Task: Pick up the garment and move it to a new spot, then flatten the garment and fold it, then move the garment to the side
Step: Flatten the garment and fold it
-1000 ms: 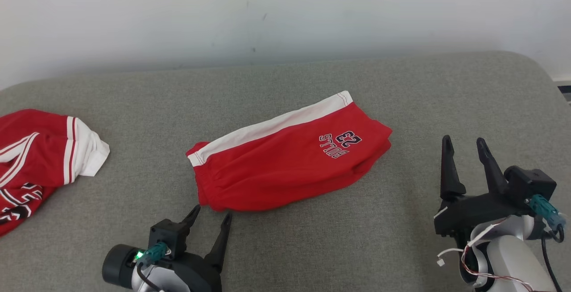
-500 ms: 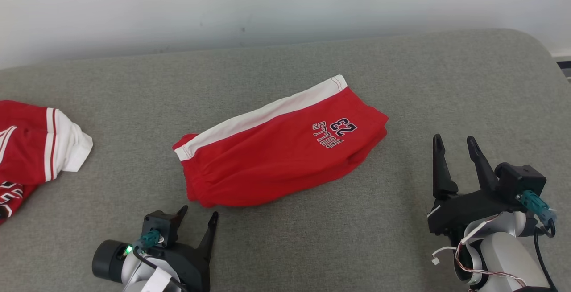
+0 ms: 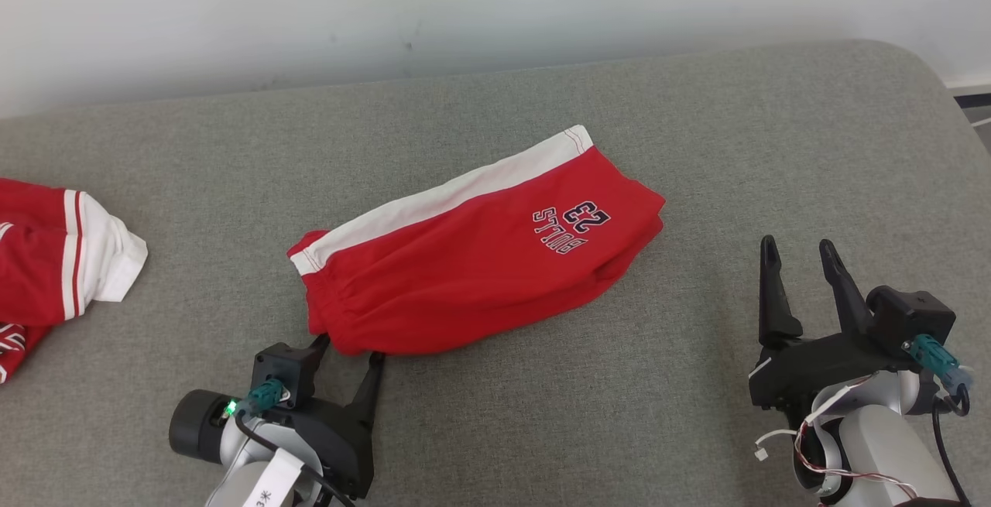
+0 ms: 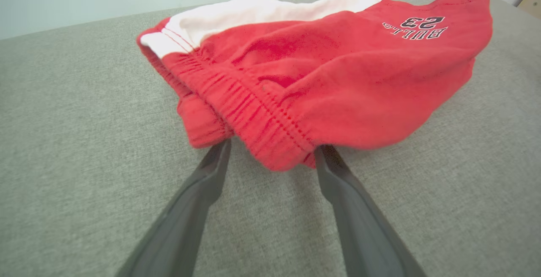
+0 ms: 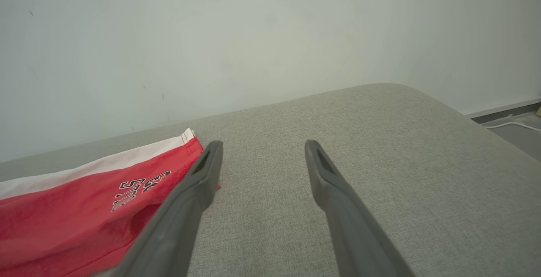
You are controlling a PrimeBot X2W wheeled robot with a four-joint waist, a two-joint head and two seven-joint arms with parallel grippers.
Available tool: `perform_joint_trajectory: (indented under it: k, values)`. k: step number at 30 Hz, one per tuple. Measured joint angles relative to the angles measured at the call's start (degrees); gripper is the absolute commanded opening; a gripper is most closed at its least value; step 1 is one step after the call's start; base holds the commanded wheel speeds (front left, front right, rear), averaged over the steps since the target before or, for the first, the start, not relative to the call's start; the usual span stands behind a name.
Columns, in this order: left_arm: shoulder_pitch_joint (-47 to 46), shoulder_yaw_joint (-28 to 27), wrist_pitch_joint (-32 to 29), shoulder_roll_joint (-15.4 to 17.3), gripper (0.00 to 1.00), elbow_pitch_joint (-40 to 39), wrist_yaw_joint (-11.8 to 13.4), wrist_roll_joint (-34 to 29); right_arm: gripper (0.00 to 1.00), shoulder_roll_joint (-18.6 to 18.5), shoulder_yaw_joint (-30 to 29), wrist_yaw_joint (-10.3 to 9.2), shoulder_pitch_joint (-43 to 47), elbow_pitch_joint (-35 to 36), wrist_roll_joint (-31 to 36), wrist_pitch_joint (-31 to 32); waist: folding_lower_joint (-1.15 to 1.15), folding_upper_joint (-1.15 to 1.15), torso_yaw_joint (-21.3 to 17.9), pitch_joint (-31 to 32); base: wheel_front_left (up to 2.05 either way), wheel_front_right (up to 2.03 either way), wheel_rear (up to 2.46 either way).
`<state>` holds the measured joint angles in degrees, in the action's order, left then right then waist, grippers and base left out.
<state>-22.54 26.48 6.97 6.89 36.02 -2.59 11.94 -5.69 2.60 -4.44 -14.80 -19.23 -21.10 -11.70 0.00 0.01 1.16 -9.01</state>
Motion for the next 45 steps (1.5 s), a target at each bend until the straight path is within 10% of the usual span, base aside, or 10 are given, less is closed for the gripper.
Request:
perform_joint_trajectory:
  k: [2, 3, 4, 27, 45]
  values:
    - [-0.12, 0.08, 0.41, 0.0, 0.47, 0.67, -0.03, -0.05, 1.0, 0.01, 0.03, 0.0, 0.0, -0.22, 0.0, -0.12, 0.0, 0.0, 0.0, 0.03, 0.0, 0.0, 0.0]
    - [-0.13, 0.2, 0.76, 0.0, 0.36, 1.01, -0.14, -0.18, 1.0, 0.01, 0.03, 0.01, -0.01, -0.33, 0.0, -0.25, 0.0, 0.0, 0.0, 0.05, 0.0, 0.0, 0.0]
    - [-0.14, 0.35, 0.98, 0.0, 0.01, 1.33, -0.46, -0.35, 1.0, 0.01, 0.04, 0.09, -0.01, -0.43, 0.0, -0.42, 0.0, 0.0, 0.0, 0.08, 0.0, 0.0, 0.0]
    - [-3.0, 3.25, 4.22, -2.29, 0.0, 6.55, -2.04, -0.89, 1.0, -0.63, 6.45, 4.52, -11.25, -14.04, -0.05, 13.83, 0.0, 0.0, 3.17, -0.22, 0.0, 0.0, 0.0]
    - [-3.58, 4.41, 5.46, -3.3, 0.0, 8.08, -2.5, -0.82, 1.0, 0.18, 5.84, 0.89, -20.35, -21.83, -0.24, 22.09, 0.0, 0.0, 5.17, -1.22, 0.0, 0.0, 0.0]
